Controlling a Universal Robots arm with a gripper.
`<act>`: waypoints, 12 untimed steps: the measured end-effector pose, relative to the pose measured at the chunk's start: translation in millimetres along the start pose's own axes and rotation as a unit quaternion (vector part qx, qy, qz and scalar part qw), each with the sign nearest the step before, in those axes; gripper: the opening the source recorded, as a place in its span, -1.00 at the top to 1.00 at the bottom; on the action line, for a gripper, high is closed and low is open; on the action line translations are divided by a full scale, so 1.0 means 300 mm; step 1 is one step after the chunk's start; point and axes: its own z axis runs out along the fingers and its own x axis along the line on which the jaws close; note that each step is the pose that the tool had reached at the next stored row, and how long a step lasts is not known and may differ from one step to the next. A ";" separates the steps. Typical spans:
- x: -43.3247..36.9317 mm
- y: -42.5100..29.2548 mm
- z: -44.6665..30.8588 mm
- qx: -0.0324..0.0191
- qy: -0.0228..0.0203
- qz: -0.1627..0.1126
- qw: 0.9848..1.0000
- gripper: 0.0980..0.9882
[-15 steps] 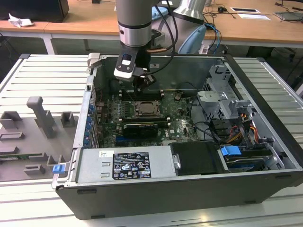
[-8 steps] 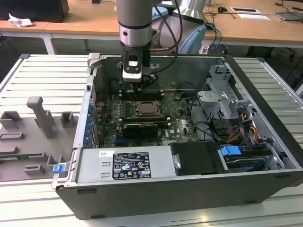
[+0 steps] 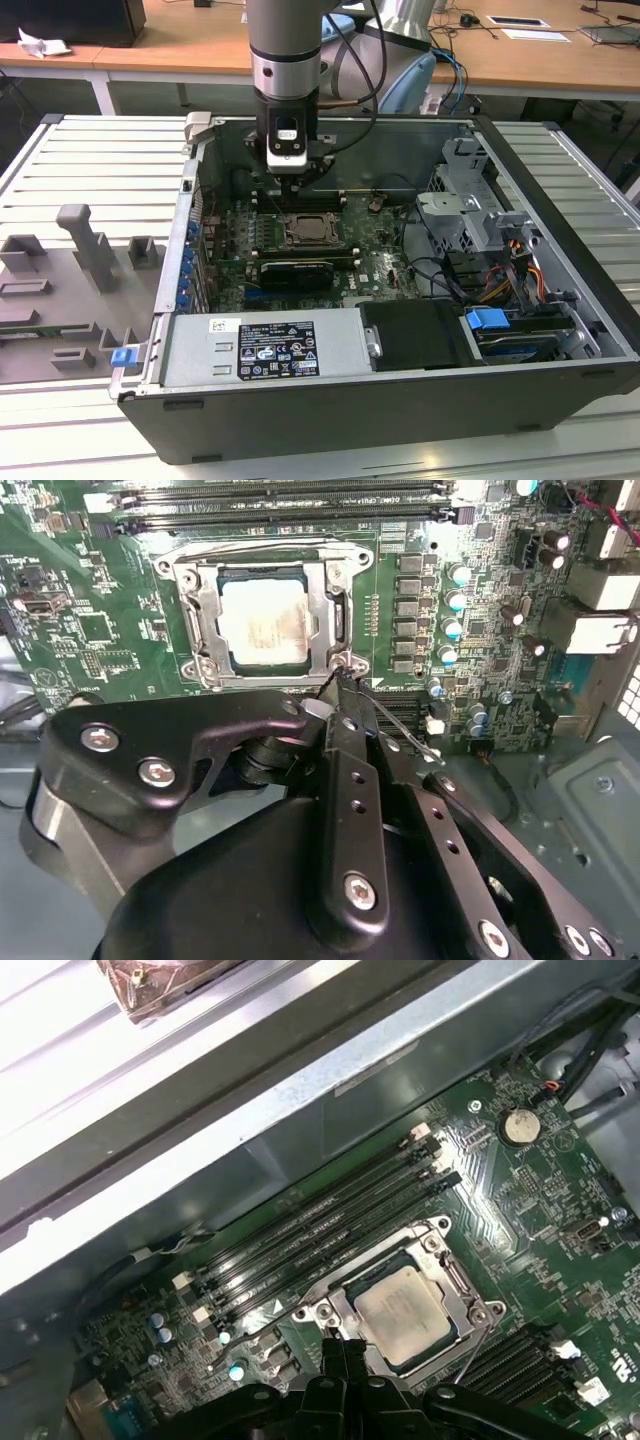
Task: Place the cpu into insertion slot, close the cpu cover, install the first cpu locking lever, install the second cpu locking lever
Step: 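Install the first cpu locking lever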
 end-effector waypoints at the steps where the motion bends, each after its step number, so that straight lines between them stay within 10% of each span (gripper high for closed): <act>1: 0.000 0.000 0.000 0.000 0.000 -0.003 1.000 0.98; 12: 0.000 0.000 0.000 0.000 0.005 -0.070 0.998 0.98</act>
